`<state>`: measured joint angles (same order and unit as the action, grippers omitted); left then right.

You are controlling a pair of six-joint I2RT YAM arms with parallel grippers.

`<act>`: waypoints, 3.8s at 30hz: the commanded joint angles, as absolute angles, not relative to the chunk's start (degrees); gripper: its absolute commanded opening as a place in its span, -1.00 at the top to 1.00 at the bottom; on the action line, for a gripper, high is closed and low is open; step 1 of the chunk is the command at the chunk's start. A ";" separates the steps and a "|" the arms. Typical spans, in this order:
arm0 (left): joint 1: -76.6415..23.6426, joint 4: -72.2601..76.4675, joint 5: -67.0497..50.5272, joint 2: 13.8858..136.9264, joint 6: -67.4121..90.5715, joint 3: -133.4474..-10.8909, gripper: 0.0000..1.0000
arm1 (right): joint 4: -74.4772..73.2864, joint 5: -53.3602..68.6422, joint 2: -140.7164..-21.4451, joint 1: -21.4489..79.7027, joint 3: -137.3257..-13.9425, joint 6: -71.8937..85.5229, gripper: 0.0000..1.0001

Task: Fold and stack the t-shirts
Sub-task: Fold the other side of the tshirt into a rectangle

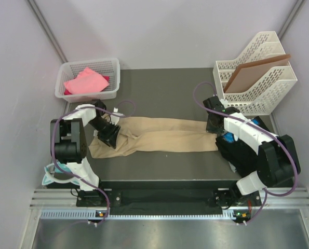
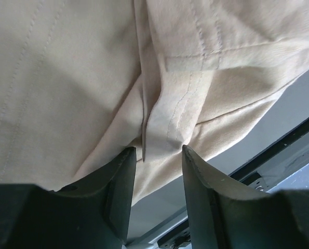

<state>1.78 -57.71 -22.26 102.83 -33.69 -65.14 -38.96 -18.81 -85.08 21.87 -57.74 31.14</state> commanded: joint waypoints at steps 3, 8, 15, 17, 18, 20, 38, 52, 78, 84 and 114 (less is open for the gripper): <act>1.67 -59.33 -25.49 101.34 -33.92 -67.41 0.10 | -37.44 -19.78 -83.23 21.88 -57.83 31.82 1.00; 1.58 -58.89 -25.75 101.78 -33.58 -66.80 0.12 | -37.79 -20.04 -82.88 21.88 -58.10 31.73 1.00; 1.58 -59.41 -25.93 101.07 -34.45 -65.92 0.35 | -37.97 -20.21 -83.14 21.88 -58.36 31.73 1.00; 1.58 -59.50 -25.84 100.90 -34.80 -65.57 0.46 | -37.88 -20.21 -83.06 21.80 -58.54 31.82 1.00; 1.58 -59.50 -25.75 100.90 -34.98 -65.39 0.49 | -37.88 -20.21 -83.06 21.80 -58.62 31.90 1.00; 1.58 -59.33 -25.49 100.81 -35.07 -65.04 0.53 | -38.06 -20.21 -83.06 21.80 -58.80 31.82 1.00; 1.58 -72.66 -23.38 91.77 -34.80 -83.99 1.00 | -40.60 -21.18 -81.74 21.80 -61.70 31.38 1.00; 1.05 -67.16 -15.30 96.41 -35.77 -90.53 1.00 | -41.04 -21.62 -80.33 21.80 -61.44 31.73 1.00; 1.05 -53.70 10.28 109.69 -30.67 -99.06 0.01 | -40.34 -22.23 -88.94 20.31 -65.82 29.80 -0.41; 0.53 -54.66 7.31 97.23 -31.03 -93.79 -0.38 | -43.76 -25.31 -90.62 20.04 -73.91 28.39 -0.73; -8.71 -46.06 7.65 98.52 -26.28 -64.17 -0.33 | -30.24 -0.26 -95.35 23.73 -61.26 32.61 -0.40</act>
<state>-10.74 -49.76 6.20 98.41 -24.77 -68.34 -33.39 -1.58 -92.20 23.46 -58.30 32.99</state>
